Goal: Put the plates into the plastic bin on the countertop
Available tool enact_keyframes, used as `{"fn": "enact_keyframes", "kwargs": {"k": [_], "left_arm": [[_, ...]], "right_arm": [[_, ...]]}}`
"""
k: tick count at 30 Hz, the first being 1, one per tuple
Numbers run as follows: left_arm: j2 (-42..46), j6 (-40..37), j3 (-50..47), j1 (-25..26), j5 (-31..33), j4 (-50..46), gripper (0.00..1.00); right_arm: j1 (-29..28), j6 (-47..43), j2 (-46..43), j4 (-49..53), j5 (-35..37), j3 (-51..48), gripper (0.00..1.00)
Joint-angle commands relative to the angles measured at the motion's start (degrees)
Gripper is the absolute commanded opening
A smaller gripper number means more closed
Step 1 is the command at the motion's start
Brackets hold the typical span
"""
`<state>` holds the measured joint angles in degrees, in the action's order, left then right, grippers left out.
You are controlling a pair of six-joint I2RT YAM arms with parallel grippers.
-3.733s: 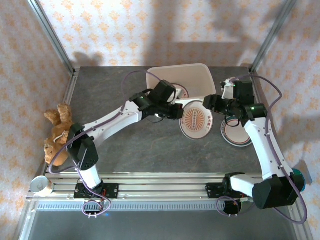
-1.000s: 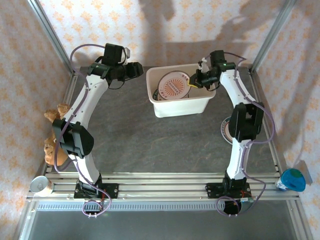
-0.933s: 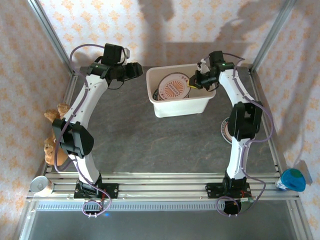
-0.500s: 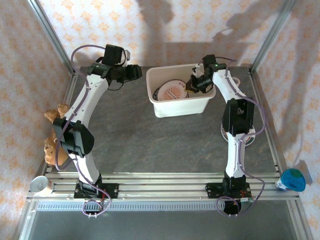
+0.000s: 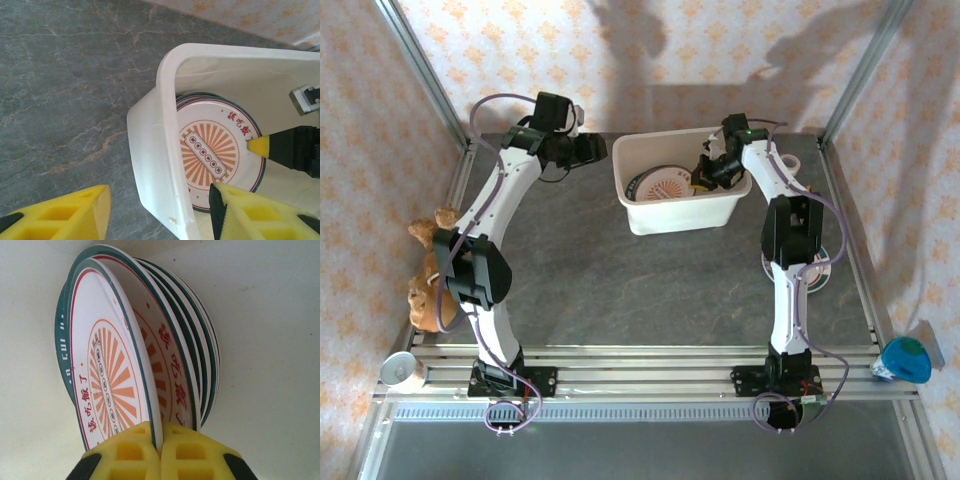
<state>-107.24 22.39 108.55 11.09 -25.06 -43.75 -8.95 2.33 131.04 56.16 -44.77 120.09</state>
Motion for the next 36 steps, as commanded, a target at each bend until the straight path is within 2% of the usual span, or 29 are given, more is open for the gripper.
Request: {"fn": "enact_keyframes", "kwargs": {"k": [1, 3, 8, 15, 19, 27, 32, 36], "left_arm": [[-0.58, -0.68, -0.53, -0.54, -0.87, -1.58, 0.55], [-0.6, -0.68, -0.7, -0.52, -0.87, -1.5, 0.55], [-0.41, -0.56, -0.68, -0.46, -0.72, -1.39, 0.55], [0.32, -0.64, -0.86, 0.04, -0.43, -1.33, 0.55], [1.04, -1.03, -1.01, 0.82, 0.0, -1.34, 0.55], [4.38, -2.43, -1.98, 4.46, 1.15, -1.51, 0.55], [7.64, -2.21, -3.7, 10.06, 2.72, -0.86, 0.55], [9.06, -1.3, -5.7, 16.51, 3.54, 1.65, 0.55]], "right_arm": [[-0.36, -1.48, 0.98, 2.37, 1.93, 1.72, 0.11], [-0.35, -1.45, 0.52, 2.3, 2.46, 1.7, 0.18], [-0.32, -1.3, -1.82, 1.61, 5.12, 1.54, 0.42], [-0.49, -1.03, -5.72, 0.88, 8.66, 1.02, 0.61], [-0.75, -1.19, -8.46, 0.7, 10.44, 0.7, 0.68], [-1.28, -1.5, -17.86, -0.89, 11.73, -2.18, 0.73], [-1.16, -0.91, -28.7, -4.11, 16.85, -8.48, 0.73], [0.68, 1.03, -37.63, -5.55, 18.66, -14.77, 0.73]]}}
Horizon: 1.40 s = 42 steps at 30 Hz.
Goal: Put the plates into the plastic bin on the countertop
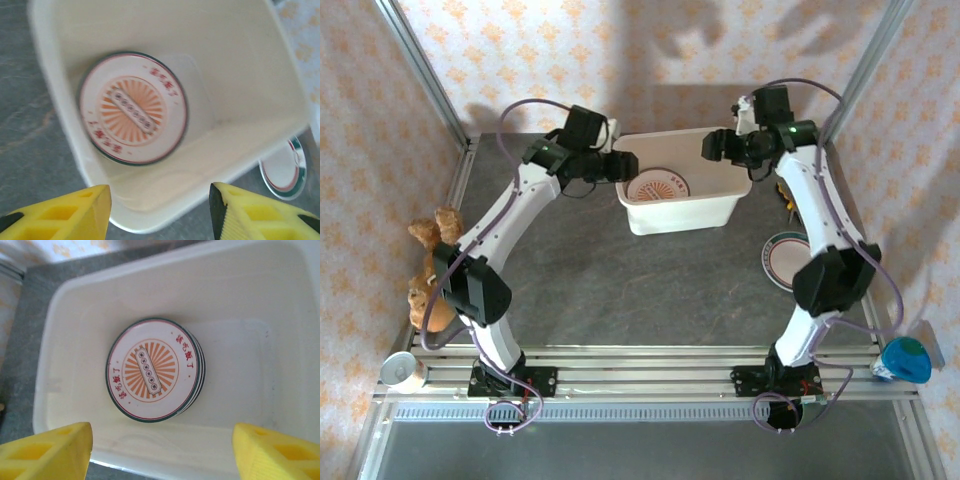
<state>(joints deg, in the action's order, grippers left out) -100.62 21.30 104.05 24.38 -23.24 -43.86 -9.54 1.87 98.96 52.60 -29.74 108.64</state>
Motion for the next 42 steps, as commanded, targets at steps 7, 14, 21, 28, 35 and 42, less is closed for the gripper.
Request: {"fn": "enact_keyframes", "kwargs": {"k": [7, 14, 21, 28, 35, 42], "left_arm": [[2.38, 4.57, -6.64, 13.49, 2.11, 11.05, 0.55], [-5.03, 6.91, -4.81, 21.87, 2.74, 16.23, 0.55], [-18.82, 7.53, 4.54, 27.7, 0.77, 18.2, 0.56], [-29.32, 9.64, 12.88, 29.51, -0.13, 19.95, 0.57], [-37.5, 12.26, 18.45, 30.74, -0.53, 20.22, 0.58], [-41.76, 15.02, 20.14, 31.47, -1.01, 26.04, 0.58]], "right_arm": [[9.28, 5.85, -24.51, -6.16, 10.91, -20.64, 0.78], [14.86, 6.35, -35.0, -3.96, 13.02, -28.91, 0.8], [15.78, 6.13, -41.39, -1.39, 15.4, -29.84, 0.84], [15.78, 7.64, -43.95, -0.29, 14.71, -32.33, 0.84], [15.74, 8.26, -45.29, -0.17, 13.44, -34.29, 0.84], [15.78, 9.44, -47.6, -0.48, 12.78, -36.69, 0.84]]}}
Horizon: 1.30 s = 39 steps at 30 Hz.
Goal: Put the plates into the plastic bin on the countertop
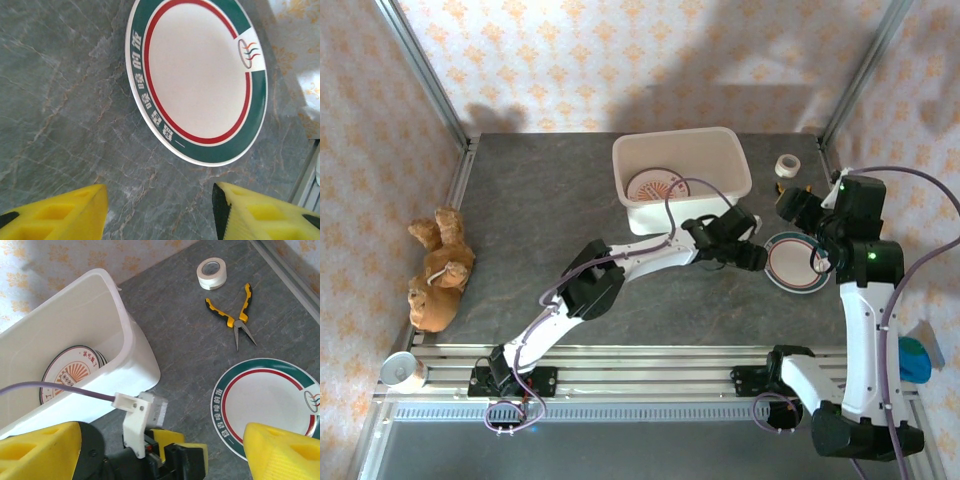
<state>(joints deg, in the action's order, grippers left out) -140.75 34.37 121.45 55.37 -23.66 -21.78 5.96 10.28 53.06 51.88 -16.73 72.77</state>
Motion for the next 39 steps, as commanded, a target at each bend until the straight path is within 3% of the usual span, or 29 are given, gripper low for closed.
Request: {"fn": "enact_keyframes", "kwargs": {"k": [1, 21, 39], "left_arm": [[-2.33, 2.39, 3.42, 0.45, -0.64, 4.11, 0.58], [-12.3, 15.53, 10.25, 0.69, -1.39, 11.46, 0.59], [-17.09, 21.7, 11.62, -0.11, -3.66, 15.02, 0.55]], "right_arm": [[0.28, 1.13, -2.02, 0.4, -0.15, -1.04, 0.84], [0.28, 0.07, -3.53, 0.25, -0.8, -3.64, 0.84], [0.28, -0.62, -2.75, -1.94, -0.93, -5.7, 0.84]]}}
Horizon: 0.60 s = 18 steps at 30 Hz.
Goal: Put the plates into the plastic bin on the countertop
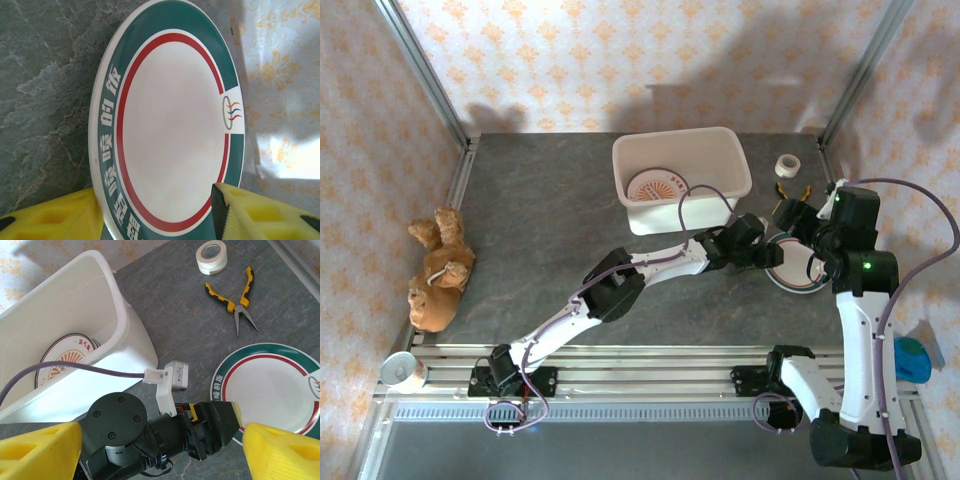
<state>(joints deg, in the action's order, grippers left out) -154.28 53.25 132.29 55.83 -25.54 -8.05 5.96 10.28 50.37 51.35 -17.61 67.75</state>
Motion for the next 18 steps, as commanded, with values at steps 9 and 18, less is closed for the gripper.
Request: {"fn": "enact_keyframes", "kwargs": {"k": [9, 18], "left_arm": [[-3.84, 2.4, -0.38, -0.79, -1.81, -0.34, 0.34], [-2.3, 2.1, -2.86, -1.39, -2.09, 0.32, 0.12]], "right_arm": [[0.28, -0.53, -0.24, -1.64, -0.04, -0.96, 0.84], [0.28, -0.35, -1.14, -1.47, 0.48, -1.65, 0.84]]}}
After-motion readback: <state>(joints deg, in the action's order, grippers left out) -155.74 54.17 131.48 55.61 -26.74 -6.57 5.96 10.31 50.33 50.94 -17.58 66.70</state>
